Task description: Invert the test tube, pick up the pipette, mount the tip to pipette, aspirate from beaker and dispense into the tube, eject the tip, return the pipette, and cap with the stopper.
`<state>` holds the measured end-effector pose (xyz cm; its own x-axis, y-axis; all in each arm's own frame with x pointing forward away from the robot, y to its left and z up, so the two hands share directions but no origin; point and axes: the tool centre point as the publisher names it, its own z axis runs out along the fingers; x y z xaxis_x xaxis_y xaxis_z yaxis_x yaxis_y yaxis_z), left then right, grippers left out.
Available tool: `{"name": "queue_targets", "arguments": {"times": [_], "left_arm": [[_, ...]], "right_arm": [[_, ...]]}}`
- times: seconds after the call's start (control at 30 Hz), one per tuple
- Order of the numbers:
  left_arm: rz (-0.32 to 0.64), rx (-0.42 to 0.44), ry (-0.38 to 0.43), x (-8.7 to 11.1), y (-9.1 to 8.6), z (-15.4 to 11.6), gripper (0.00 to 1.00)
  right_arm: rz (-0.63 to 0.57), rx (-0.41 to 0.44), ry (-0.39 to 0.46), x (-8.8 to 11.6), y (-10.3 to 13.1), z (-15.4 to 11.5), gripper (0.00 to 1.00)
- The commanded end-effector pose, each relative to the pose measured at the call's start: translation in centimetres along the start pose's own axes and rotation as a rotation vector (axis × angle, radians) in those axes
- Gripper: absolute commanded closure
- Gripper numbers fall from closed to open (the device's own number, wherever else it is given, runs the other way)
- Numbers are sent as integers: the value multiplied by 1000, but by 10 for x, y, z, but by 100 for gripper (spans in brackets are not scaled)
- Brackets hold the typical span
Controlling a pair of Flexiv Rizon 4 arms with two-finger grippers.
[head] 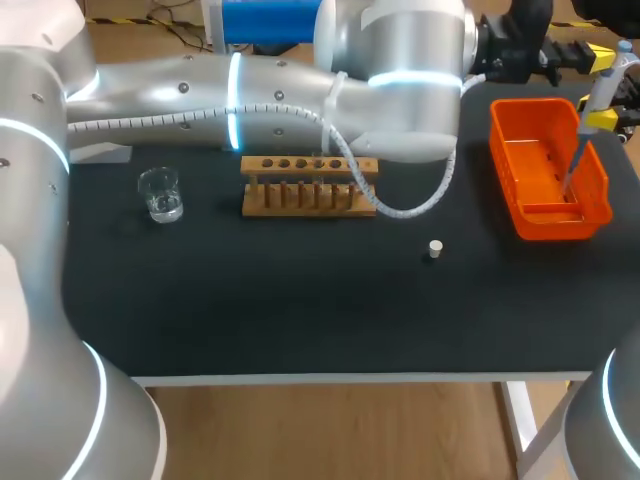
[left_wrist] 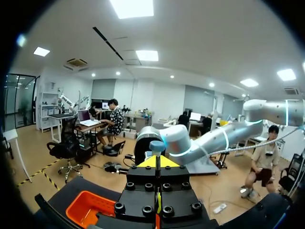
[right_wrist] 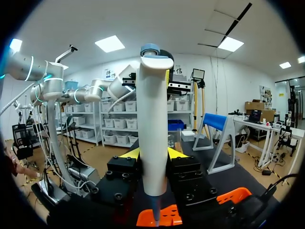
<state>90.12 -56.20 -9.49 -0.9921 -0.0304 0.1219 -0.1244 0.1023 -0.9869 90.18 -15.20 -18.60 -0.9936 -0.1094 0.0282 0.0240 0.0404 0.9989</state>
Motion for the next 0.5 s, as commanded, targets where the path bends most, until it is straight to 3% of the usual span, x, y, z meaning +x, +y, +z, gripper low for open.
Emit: {"name": "queue_targets", "arguments": {"times": [0.03, 0.5], "left_arm": [[-2, -15, 17, -3, 9, 2, 100], [-17, -16, 23, -5, 15, 4, 100]], "right_arm": [[0, 2, 8, -3, 10, -1, 100], [0, 2, 8, -3, 10, -1, 100]]}}
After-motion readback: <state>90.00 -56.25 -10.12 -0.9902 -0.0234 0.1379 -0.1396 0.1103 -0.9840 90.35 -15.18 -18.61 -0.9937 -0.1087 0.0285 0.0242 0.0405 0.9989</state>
